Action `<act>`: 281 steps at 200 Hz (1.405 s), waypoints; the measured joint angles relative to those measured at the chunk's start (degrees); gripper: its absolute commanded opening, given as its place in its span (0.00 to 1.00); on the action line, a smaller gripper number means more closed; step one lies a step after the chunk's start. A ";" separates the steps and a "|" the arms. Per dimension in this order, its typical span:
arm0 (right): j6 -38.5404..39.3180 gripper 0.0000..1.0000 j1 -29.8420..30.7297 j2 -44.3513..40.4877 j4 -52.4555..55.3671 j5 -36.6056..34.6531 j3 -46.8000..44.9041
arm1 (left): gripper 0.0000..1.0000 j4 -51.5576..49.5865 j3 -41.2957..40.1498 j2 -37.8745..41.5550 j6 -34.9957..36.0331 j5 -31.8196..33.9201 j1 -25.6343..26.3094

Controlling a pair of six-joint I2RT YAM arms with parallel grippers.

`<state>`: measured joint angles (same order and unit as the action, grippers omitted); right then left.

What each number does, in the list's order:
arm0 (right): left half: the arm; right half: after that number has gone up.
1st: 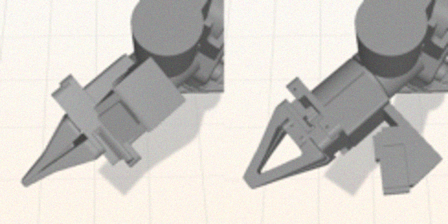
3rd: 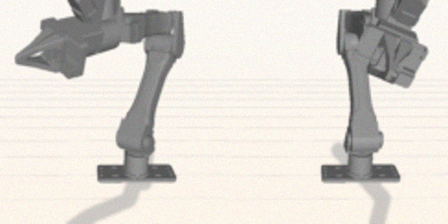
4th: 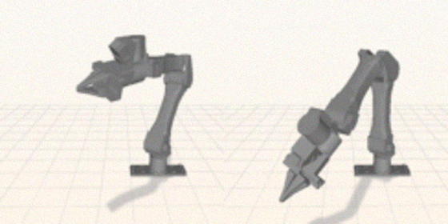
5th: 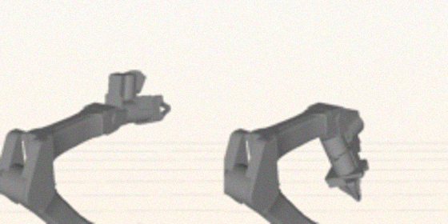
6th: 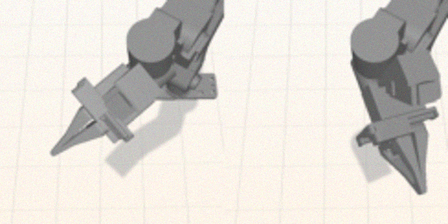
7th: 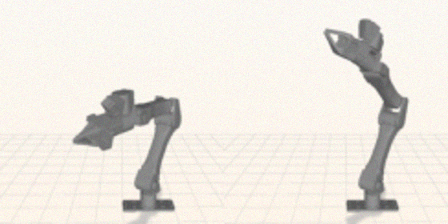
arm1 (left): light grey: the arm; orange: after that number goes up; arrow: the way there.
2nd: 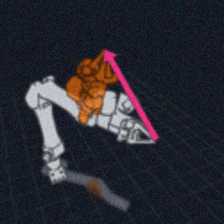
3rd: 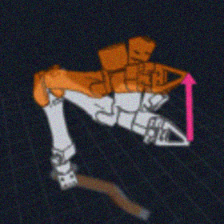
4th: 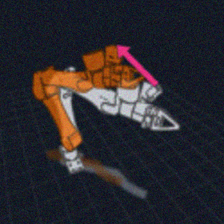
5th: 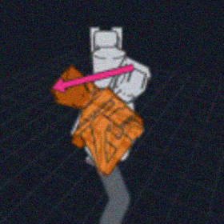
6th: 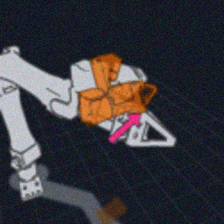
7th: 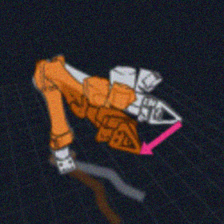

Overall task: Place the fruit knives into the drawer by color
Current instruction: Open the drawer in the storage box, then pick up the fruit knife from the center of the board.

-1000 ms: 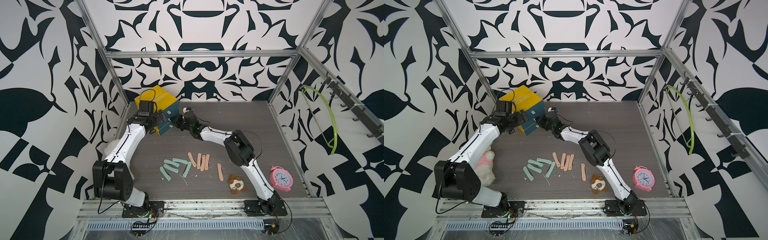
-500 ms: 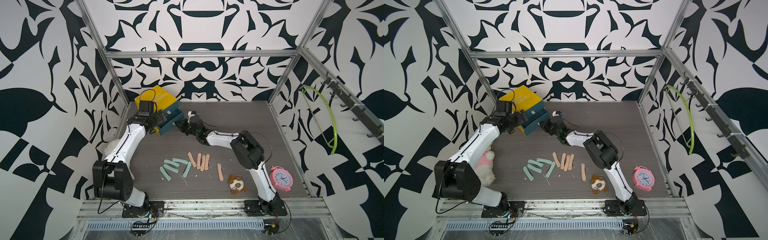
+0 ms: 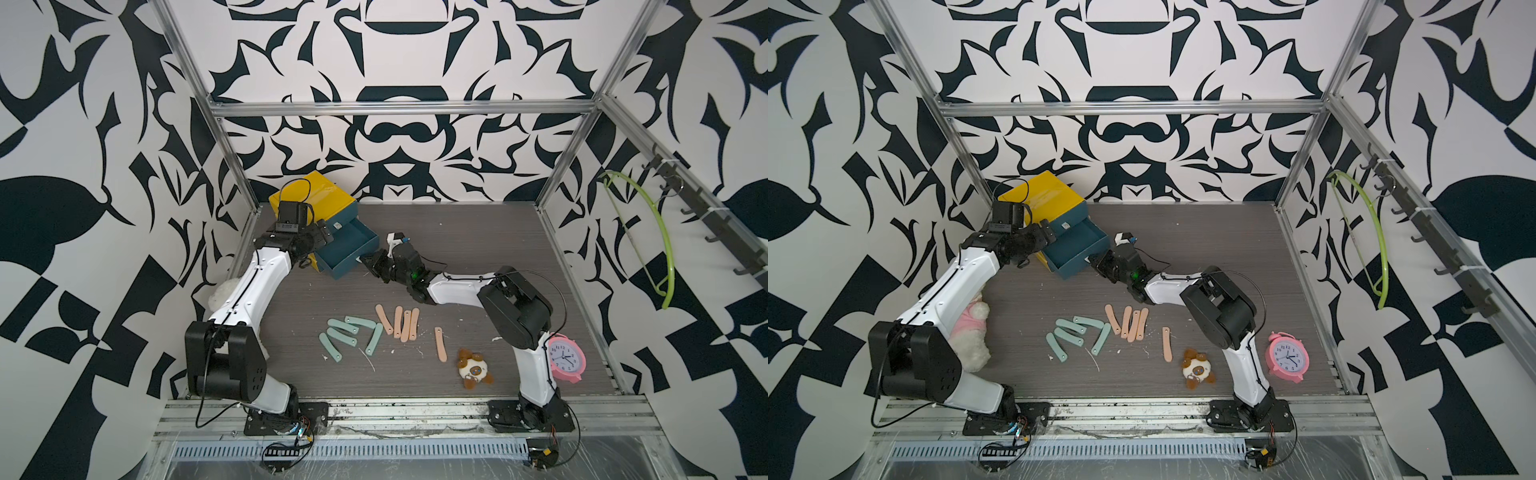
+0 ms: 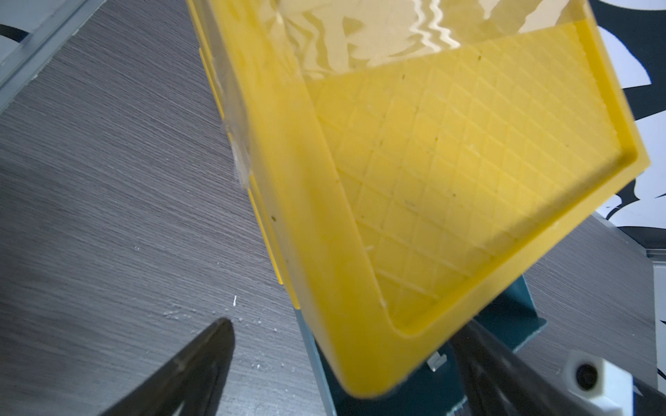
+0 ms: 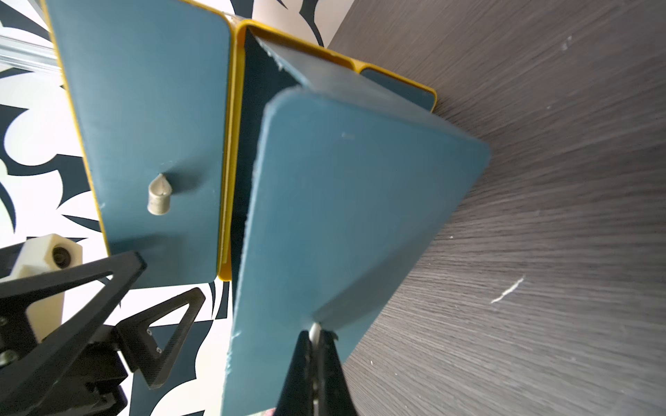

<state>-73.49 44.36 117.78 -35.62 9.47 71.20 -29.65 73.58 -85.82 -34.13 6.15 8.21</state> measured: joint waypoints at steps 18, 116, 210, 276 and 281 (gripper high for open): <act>0.52 0.36 0.04 0.00 -0.13 0.55 0.00 | 0.99 0.02 0.00 0.00 0.00 -0.02 0.00; 4.33 0.50 0.87 -8.85 10.25 -1.33 -2.75 | 0.99 -0.61 3.08 9.11 -0.42 -0.74 0.00; 26.08 0.45 0.55 -26.73 55.10 -6.10 -5.57 | 0.99 5.99 -20.98 33.20 -8.17 -9.42 2.14; 31.54 0.53 -0.26 -30.34 75.34 -7.67 -12.94 | 0.99 6.71 -31.30 39.34 -10.60 -12.24 6.82; 31.69 0.53 -0.20 -30.34 76.17 -7.72 -13.31 | 0.99 6.78 -31.80 39.45 -10.73 -12.44 6.91</act>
<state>-41.80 44.16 87.44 40.56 1.76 57.89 -22.87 41.78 -46.37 -44.86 -6.28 15.11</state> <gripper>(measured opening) 0.526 0.992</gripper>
